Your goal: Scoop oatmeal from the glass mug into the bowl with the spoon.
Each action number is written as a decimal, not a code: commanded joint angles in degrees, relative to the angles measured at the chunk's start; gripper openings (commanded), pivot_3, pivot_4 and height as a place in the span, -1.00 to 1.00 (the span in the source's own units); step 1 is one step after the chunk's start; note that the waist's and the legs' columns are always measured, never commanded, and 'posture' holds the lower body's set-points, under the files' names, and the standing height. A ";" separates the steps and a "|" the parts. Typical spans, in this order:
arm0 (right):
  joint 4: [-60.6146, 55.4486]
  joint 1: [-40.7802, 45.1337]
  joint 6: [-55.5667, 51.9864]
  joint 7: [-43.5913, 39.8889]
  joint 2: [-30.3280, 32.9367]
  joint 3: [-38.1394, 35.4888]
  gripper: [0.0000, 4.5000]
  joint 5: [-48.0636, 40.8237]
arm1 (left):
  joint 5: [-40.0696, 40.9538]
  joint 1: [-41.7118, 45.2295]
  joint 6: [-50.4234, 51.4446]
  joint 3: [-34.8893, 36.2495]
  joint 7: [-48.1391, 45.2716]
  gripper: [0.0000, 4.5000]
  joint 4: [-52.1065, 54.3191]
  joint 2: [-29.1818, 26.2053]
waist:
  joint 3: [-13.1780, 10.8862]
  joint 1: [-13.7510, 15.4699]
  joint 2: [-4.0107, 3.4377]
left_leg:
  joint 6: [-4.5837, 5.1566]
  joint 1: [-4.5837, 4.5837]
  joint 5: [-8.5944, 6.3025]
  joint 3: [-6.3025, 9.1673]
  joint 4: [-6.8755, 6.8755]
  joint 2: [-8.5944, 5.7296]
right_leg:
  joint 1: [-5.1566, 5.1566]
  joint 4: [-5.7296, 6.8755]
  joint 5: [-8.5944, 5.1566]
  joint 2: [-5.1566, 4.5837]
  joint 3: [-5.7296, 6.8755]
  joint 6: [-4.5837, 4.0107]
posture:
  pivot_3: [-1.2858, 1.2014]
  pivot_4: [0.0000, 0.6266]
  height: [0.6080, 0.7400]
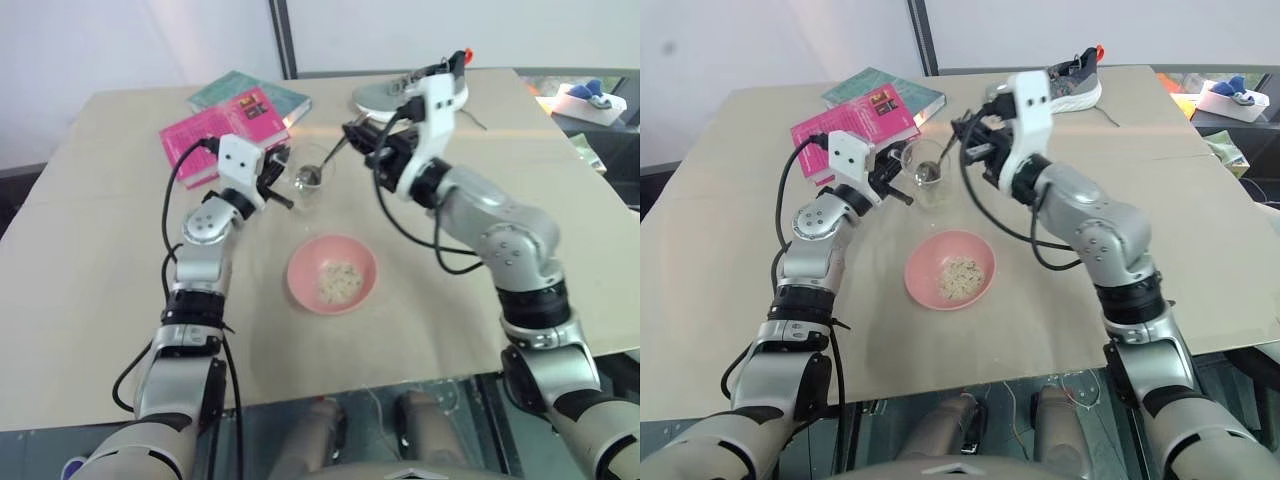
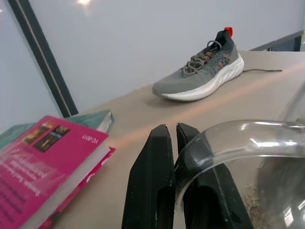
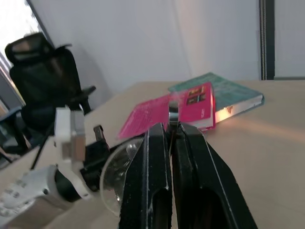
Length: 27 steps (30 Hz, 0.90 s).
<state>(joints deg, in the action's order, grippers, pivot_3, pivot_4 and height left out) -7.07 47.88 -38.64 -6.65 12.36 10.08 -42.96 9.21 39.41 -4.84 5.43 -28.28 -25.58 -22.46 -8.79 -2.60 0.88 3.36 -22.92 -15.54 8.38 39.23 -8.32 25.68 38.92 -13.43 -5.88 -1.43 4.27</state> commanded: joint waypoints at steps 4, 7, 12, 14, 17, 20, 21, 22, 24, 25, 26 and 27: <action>1.31 1.34 7.56 -9.72 1.45 2.04 0.32 11.13 | 4.13 -2.22 5.95 4.98 3.32 -1.00 5.65 0.16 | 0.00 0.04 0.00 | 0.00 0.00 0.00 0.01 0.00 -0.01 | 0.00 -0.02 0.00 0.00 0.01 0.00 | 0.03 -0.52 1.00; -4.09 -2.71 9.95 -15.80 5.06 1.83 0.98 12.86 | 5.90 -3.16 7.15 7.52 3.96 -1.00 4.70 -0.17 | 0.00 0.08 0.00 | 0.00 0.00 0.00 0.03 0.00 -0.01 | 0.00 -0.03 0.00 0.01 0.03 0.00 | 0.03 -0.52 1.00; -14.57 -14.83 16.32 -27.73 13.88 -1.37 0.98 12.86 | 7.02 -3.99 5.83 12.13 4.18 -1.00 -1.04 -2.96 | 0.00 0.31 0.01 | 0.00 -0.02 0.00 0.05 -0.01 -0.01 | -0.02 -0.07 0.00 -0.01 0.07 0.00 | 0.03 -0.52 1.00; -17.34 -19.99 17.62 -30.99 16.62 -3.67 0.98 11.71 | 7.24 -3.62 4.57 13.49 4.05 -1.00 -4.28 -4.10 | 0.01 0.44 0.02 | 0.00 -0.01 0.00 0.05 -0.01 -0.01 | -0.03 -0.07 0.00 -0.01 0.07 0.00 | 0.03 -0.52 1.00; -20.40 -28.41 22.72 -36.05 20.82 -7.09 0.98 12.83 | 6.80 -2.60 2.15 14.90 4.23 -1.00 -11.02 -5.72 | 0.00 0.50 0.02 | -0.01 0.04 0.00 0.02 0.00 -0.01 | -0.04 -0.02 0.00 0.00 0.04 0.01 | 0.03 -0.52 1.00; -22.59 -34.45 26.05 -38.67 23.20 -10.68 0.98 12.91 | 5.95 -1.55 -0.19 14.90 4.07 -1.00 -16.30 -6.86 | 0.04 0.97 0.08 | -0.01 0.06 0.00 0.04 0.00 0.00 | -0.10 -0.03 0.00 0.01 0.08 0.01 | 0.03 -0.52 1.00; -23.23 -35.51 26.30 -38.76 23.37 -11.69 0.98 12.26 | 5.97 -1.21 -0.72 14.91 3.90 -1.00 -17.25 -7.01 | 0.04 0.95 0.08 | -0.01 0.08 0.00 0.03 0.02 0.01 | -0.12 -0.03 0.00 0.01 0.07 0.01 | 0.03 -0.52 1.00; -24.05 -36.68 26.30 -38.75 23.45 -12.98 0.98 11.30 | 6.06 -0.81 -1.08 14.95 3.85 -1.00 -18.12 -7.04 | 0.04 0.93 0.08 | -0.01 0.10 0.00 0.00 0.04 0.00 | -0.13 -0.02 0.01 0.00 0.02 0.03 | 0.03 -0.52 1.00; -25.72 -39.31 27.59 -39.12 23.74 -15.11 0.98 11.34 | 6.51 -0.03 -1.26 15.17 3.85 -1.00 -19.68 -6.86 | 0.05 1.15 0.10 | -0.01 0.13 0.00 -0.01 0.05 0.00 | -0.18 -0.02 0.06 0.00 0.01 0.06 | 0.03 -0.52 1.00; -26.31 -40.23 28.03 -39.32 23.85 -15.70 0.98 11.45 | 6.61 0.25 -1.40 15.19 3.81 -1.00 -20.31 -6.83 | 0.05 1.24 0.10 | -0.01 0.15 -0.01 -0.01 0.05 0.01 | -0.18 -0.03 0.07 0.02 0.00 0.05 | 0.03 -0.52 1.00; -27.04 -41.10 28.25 -39.39 23.94 -16.19 0.98 11.52 | 6.53 0.45 -1.60 15.04 3.70 -1.00 -20.96 -6.87 | 0.06 1.34 0.12 | -0.01 0.16 -0.01 -0.01 0.05 0.01 | -0.21 -0.03 0.07 0.01 0.01 0.05 | 0.03 -0.52 1.00; -27.73 -41.81 28.50 -39.21 23.88 -16.66 0.98 11.62 | 6.75 0.65 -1.39 15.11 3.58 -1.00 -21.51 -6.83 | 0.06 1.42 0.12 | -0.01 0.17 -0.01 -0.01 0.05 0.01 | -0.21 -0.02 0.07 0.02 0.01 0.05 | 0.03 -0.52 1.00</action>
<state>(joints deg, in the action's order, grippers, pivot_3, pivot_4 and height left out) -31.77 6.53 -11.76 -45.72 35.76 -4.48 -30.72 15.91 39.22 -5.29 19.92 -24.74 -46.70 -28.46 -8.72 -1.18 1.00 3.35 -22.76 -15.55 8.37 39.29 -8.30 25.47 38.89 -13.36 -5.85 -1.42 4.32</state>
